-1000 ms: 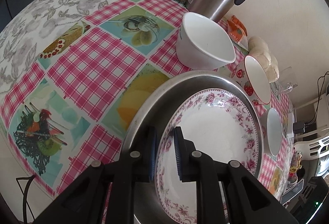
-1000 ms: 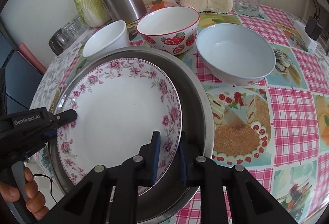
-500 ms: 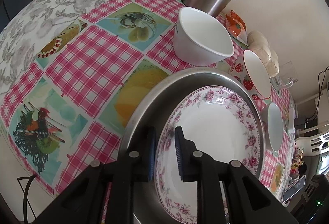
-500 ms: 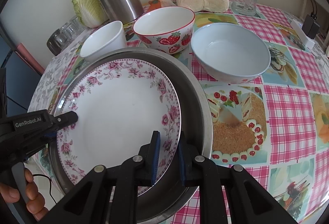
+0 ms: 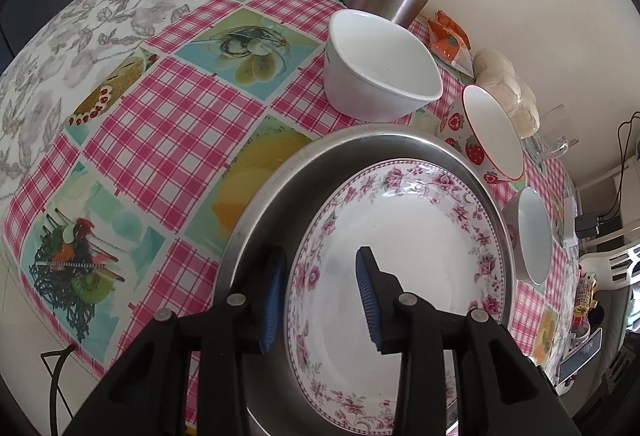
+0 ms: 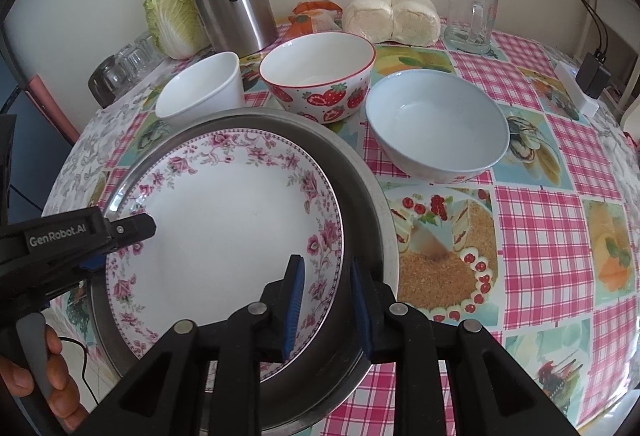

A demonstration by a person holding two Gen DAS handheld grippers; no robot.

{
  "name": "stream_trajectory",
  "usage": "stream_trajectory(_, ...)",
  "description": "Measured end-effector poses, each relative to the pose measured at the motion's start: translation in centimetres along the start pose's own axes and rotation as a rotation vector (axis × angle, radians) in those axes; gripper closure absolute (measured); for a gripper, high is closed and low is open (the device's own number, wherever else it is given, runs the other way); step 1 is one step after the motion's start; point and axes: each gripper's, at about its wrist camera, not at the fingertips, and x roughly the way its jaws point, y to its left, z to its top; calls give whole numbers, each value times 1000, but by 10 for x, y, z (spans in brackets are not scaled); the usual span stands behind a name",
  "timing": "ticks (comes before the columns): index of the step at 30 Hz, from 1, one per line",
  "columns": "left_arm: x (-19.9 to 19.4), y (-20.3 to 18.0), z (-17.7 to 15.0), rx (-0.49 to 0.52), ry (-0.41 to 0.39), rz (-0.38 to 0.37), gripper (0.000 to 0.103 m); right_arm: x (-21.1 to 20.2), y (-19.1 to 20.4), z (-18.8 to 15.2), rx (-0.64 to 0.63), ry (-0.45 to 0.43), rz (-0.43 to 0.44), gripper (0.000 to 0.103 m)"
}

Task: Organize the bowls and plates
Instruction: 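Open the right gripper to release the plate inside the basin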

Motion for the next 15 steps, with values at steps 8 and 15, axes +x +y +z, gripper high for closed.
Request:
stream_trajectory(8,-3,-2,1,12,-1,-12,55,-5,2,1,-7,-24,-8,76)
stream_trajectory(15,-11,-12,-2,58,-38,13,43,-6,1,2,-7,-30,-11,76)
